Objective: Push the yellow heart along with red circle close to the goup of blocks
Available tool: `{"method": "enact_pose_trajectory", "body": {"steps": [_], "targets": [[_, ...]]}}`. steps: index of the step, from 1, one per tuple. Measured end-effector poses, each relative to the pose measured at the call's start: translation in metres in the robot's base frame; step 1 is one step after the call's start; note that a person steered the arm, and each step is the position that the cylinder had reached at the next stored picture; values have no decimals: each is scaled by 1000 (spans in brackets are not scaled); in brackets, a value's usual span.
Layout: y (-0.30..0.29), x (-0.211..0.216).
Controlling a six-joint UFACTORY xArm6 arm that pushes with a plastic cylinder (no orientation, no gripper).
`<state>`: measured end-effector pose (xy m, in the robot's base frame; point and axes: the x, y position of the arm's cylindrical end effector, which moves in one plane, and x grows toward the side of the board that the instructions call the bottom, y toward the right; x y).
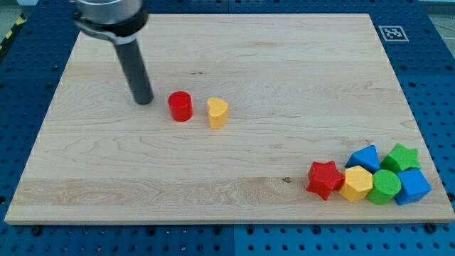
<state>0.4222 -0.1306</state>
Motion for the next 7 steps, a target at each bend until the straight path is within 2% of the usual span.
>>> {"method": "enact_pose_trajectory", "body": {"steps": [4,7], "targets": [[64,29],[164,29]]}}
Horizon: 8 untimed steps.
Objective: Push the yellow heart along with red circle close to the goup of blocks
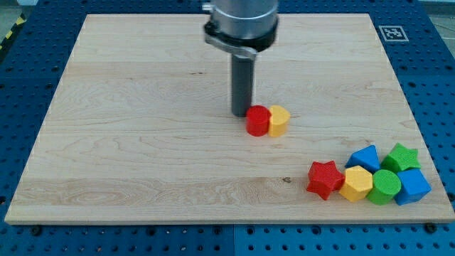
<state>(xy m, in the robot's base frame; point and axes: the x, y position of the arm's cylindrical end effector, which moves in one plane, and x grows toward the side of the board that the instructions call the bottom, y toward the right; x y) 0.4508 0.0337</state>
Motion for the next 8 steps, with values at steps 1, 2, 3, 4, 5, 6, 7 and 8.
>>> {"method": "enact_pose_trajectory", "body": {"steps": [1,2,3,4,5,6,7,8], "targets": [[42,0],[76,0],[84,-1],[64,-8],[14,-6],[-31,14],[-43,41],[-17,43]]}}
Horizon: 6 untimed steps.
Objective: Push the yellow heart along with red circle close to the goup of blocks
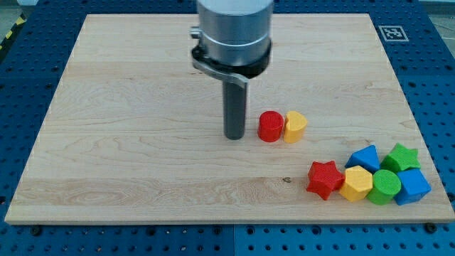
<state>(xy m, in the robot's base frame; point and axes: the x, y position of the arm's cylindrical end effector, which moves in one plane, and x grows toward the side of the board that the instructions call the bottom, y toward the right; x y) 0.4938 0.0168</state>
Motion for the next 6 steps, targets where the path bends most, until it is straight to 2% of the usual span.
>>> {"method": "enact_pose_trajectory", "body": {"steps": [3,5,6], "targets": [[75,-23],[60,-61],[96,-63]]}}
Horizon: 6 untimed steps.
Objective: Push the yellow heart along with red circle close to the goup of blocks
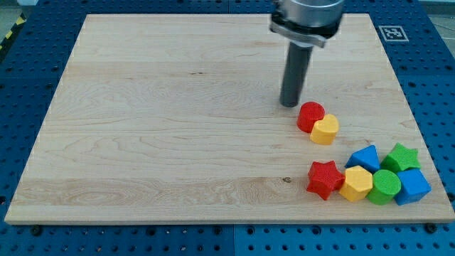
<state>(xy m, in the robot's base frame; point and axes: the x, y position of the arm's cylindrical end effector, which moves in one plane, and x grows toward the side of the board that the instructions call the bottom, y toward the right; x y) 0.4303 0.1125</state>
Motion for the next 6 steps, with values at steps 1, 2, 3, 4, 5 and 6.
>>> {"method": "enact_pose_trajectory", "body": {"steps": [1,2,3,4,5,6], "targets": [[12,9],[12,21],[7,37],[2,56],[2,66],[-3,71]]}}
